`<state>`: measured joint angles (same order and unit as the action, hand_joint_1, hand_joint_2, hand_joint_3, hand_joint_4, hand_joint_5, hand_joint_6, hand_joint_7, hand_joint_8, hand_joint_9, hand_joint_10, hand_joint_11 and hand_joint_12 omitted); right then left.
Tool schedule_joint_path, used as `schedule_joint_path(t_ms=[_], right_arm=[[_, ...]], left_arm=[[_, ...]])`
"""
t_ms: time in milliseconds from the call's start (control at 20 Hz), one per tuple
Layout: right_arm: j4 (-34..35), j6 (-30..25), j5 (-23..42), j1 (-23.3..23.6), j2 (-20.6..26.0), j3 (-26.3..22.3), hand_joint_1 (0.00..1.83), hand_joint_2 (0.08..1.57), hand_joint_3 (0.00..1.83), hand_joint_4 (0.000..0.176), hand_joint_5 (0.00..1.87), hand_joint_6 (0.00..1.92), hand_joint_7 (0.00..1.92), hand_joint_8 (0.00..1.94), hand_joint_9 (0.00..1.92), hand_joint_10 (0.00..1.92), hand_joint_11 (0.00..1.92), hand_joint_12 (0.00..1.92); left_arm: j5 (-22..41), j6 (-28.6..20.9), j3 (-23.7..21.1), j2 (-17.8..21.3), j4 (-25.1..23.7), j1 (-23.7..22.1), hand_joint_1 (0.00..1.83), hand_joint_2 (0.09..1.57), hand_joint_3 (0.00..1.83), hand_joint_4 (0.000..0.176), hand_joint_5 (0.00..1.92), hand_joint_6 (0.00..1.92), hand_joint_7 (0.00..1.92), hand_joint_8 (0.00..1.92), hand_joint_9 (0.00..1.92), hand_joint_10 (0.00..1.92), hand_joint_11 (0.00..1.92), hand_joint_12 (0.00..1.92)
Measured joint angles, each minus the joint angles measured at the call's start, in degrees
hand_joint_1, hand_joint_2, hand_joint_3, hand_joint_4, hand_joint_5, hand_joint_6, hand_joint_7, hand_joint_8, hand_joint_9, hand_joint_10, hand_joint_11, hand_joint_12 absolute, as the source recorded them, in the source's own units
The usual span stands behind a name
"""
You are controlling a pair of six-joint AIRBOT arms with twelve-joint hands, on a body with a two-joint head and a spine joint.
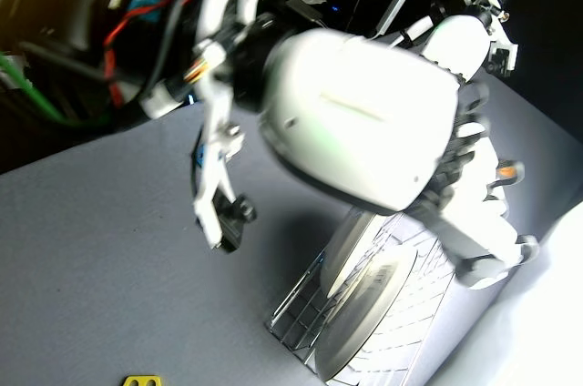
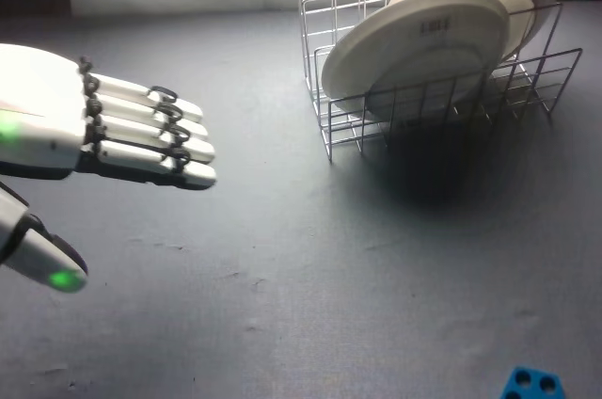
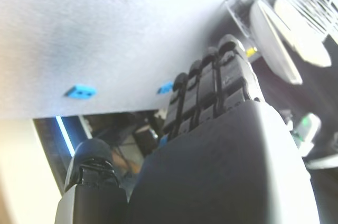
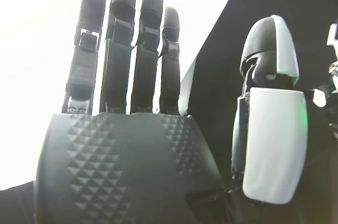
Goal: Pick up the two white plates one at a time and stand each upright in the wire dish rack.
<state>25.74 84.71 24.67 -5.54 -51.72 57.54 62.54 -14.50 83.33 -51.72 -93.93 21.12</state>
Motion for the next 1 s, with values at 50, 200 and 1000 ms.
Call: schedule_joint_path(t_ms=[50, 200, 1000], right_arm=[[-0.35, -0.50, 0.44, -0.15, 0.48, -0.24, 0.68, 1.00, 0.01, 0.000, 0.70, 0.00, 0.81, 0.00, 0.80, 0.00, 0.36, 0.89], [-3.06, -0.50, 1.99, -2.16, 2.08, -0.26, 0.73, 0.97, 0.00, 0.000, 0.70, 0.00, 0.82, 0.00, 0.80, 0.00, 0.36, 0.89], [-9.92, -11.80, 0.59, -6.97, 7.45, -1.03, 0.86, 0.97, 0.00, 0.000, 0.59, 0.00, 0.69, 0.00, 0.64, 0.00, 0.19, 0.87]], left_arm=[[0.46, -0.09, -0.79, 0.22, -0.31, 0.00, 0.00, 1.14, 0.00, 0.000, 0.01, 0.00, 0.00, 0.00, 0.00, 0.00, 0.00, 0.00], [2.43, -0.37, -1.99, 1.20, -0.35, 0.00, 0.00, 1.14, 0.00, 0.000, 0.00, 0.00, 0.00, 0.00, 0.00, 0.00, 0.00, 0.00], [2.95, -2.54, 1.07, 0.26, 1.90, -0.11, 0.00, 1.13, 0.00, 0.000, 0.01, 0.00, 0.00, 0.00, 0.00, 0.00, 0.00, 0.00]])
